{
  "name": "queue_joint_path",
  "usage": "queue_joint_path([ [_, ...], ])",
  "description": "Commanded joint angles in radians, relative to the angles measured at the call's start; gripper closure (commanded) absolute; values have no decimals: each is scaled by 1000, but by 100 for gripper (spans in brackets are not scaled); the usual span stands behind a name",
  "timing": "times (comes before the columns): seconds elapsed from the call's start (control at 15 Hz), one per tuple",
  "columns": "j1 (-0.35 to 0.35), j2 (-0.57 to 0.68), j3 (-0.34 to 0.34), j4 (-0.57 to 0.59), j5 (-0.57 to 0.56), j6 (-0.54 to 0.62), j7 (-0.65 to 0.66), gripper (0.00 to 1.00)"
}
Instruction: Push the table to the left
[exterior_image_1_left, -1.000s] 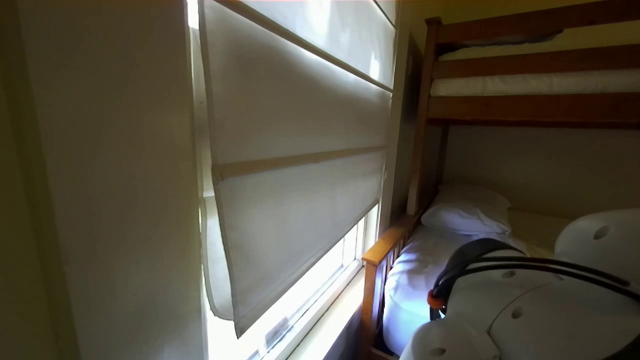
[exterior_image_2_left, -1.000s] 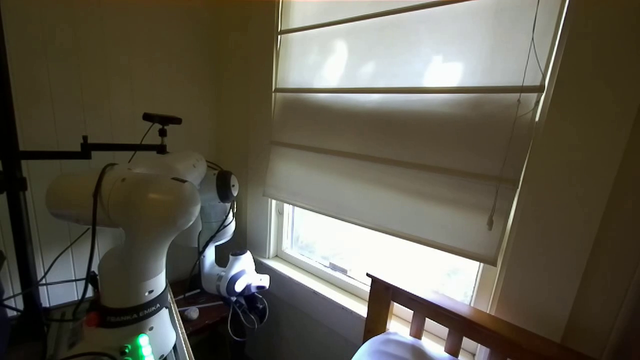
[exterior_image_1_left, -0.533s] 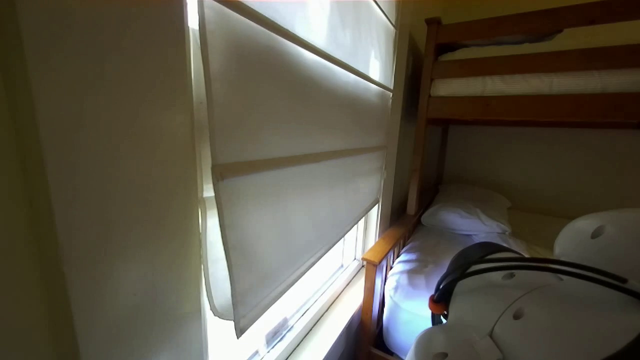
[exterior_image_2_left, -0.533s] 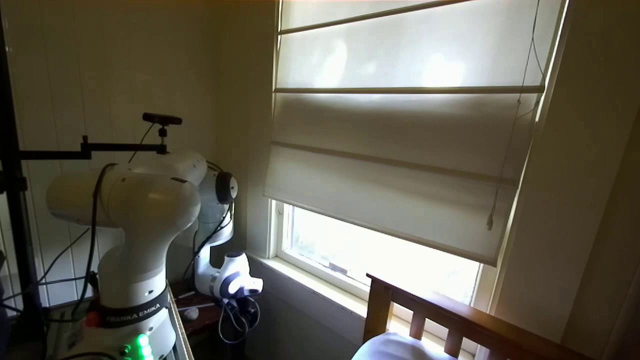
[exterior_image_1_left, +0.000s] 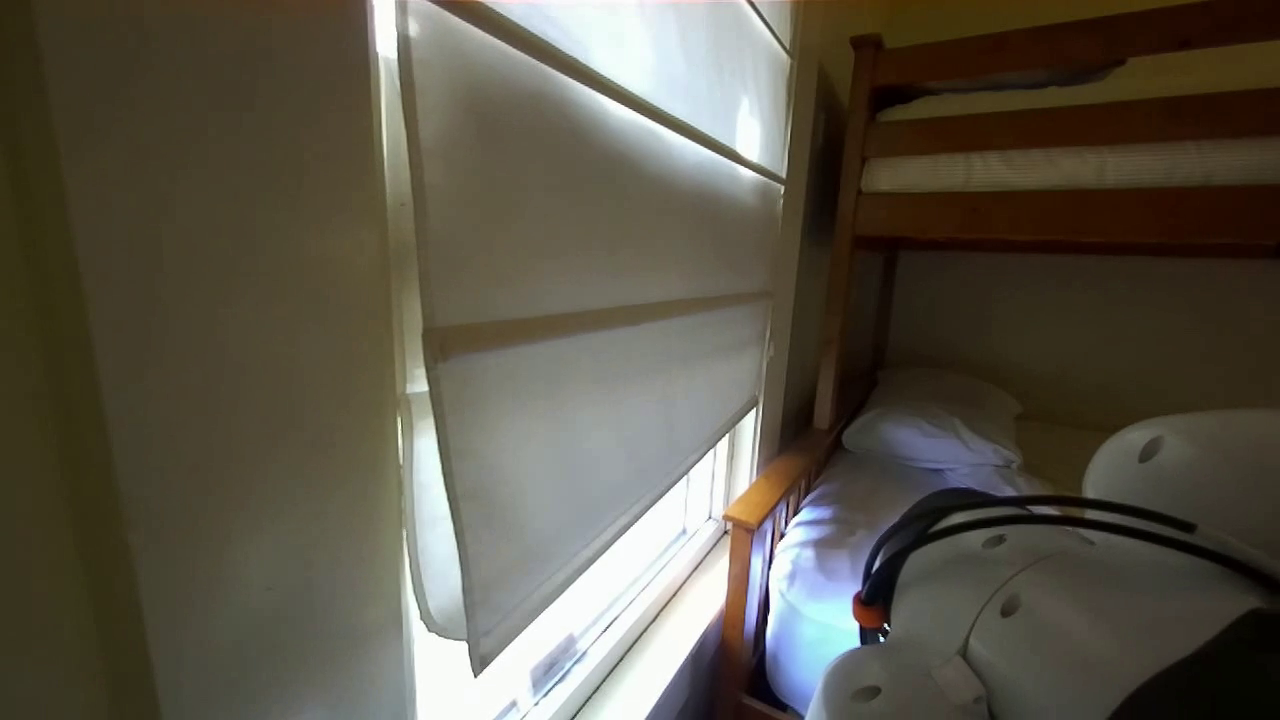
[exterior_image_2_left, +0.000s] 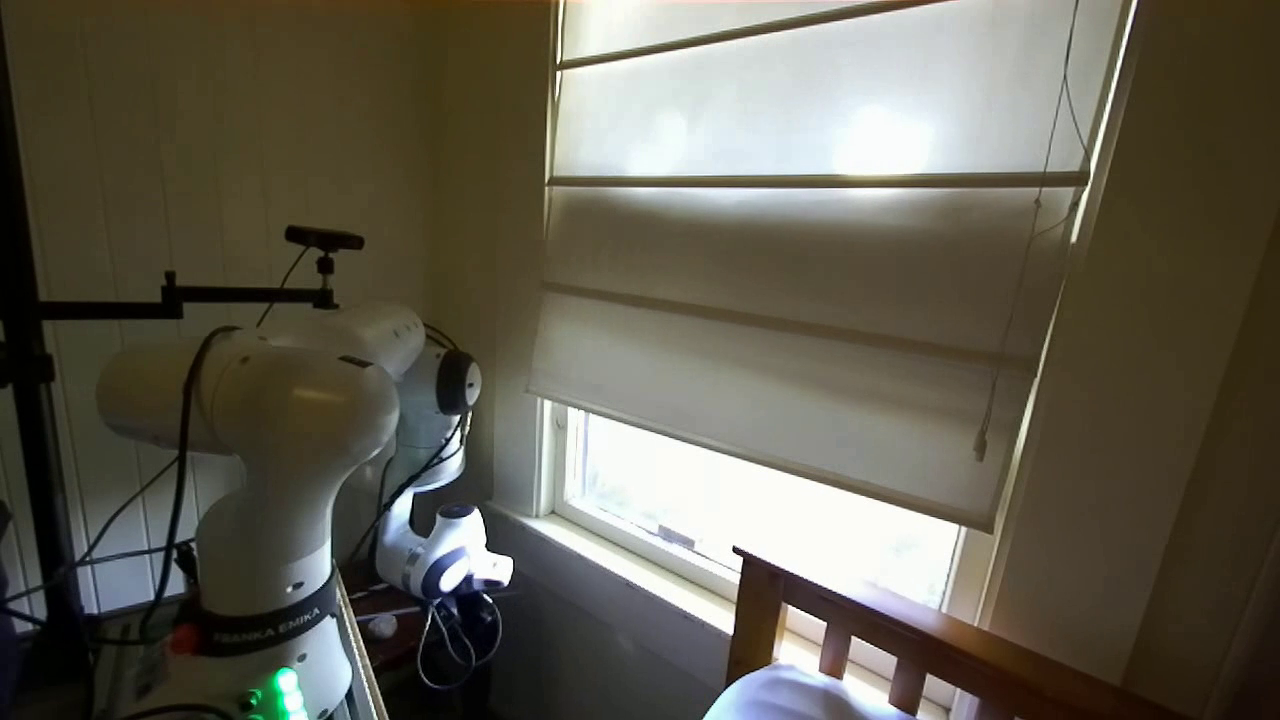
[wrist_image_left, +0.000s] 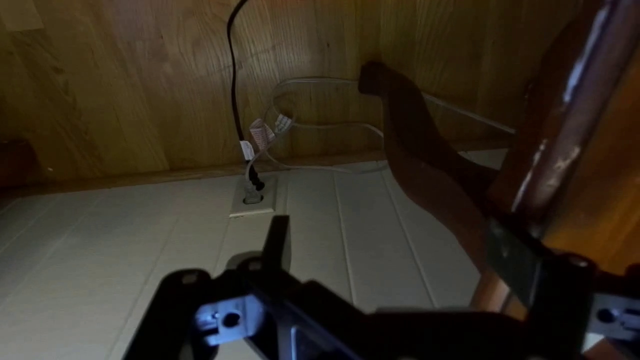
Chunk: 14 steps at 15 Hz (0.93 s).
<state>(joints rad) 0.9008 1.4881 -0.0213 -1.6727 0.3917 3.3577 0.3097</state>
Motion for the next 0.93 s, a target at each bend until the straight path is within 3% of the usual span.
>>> queue_joint_path([
  [0.0,-79,2,87,17,-35,83,-19,0],
  [0.47,-187,10,231,61,-128,81,-71,0],
  [0.87,-146,-4,145,34,-65,175,-60,0],
])
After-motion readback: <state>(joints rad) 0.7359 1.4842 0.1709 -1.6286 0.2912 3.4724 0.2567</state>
